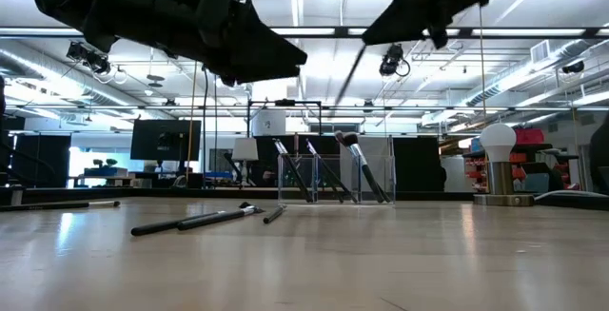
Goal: Put items in baskets/containers
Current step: Put the black eyeshadow brush into the transparent organizer
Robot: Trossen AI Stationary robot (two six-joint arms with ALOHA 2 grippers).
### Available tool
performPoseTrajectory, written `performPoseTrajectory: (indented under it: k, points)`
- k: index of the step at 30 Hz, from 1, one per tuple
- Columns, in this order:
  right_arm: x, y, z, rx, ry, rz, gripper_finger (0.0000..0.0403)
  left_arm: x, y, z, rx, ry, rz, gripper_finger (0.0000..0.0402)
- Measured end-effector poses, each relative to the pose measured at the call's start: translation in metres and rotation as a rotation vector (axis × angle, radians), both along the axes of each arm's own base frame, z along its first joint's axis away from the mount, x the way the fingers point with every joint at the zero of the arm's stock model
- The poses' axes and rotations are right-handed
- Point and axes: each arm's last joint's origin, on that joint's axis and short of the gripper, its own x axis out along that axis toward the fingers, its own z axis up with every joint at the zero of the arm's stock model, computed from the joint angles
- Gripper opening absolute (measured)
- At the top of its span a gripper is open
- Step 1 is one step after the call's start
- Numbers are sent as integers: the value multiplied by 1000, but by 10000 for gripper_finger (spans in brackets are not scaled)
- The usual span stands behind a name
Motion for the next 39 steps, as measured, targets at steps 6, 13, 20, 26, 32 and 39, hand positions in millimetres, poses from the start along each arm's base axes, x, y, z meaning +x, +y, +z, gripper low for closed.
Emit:
performPoseTrajectory:
  k: [6, 13, 20, 26, 32, 39]
  points:
    - [3, -37, 38, 27, 201, -108, 2, -1, 0, -3, -23, 30, 6, 239]
    - [10, -89, 25, 148, 324, -118, 3, -1, 0, -4, -25, 30, 7, 222]
    - [19, -122, 3, 280, 391, -57, 4, -1, 0, -4, -25, 30, 7, 213]
    - [24, -141, -14, 362, 429, -12, 5, -1, 0, -4, -25, 30, 7, 213]
    - [28, -151, -23, 366, 444, -19, 12, -1, 0, -4, -25, 30, 7, 213]
    - [35, -154, -21, 329, 385, -8, 85, -1, 0, -4, -36, 28, 9, 213]
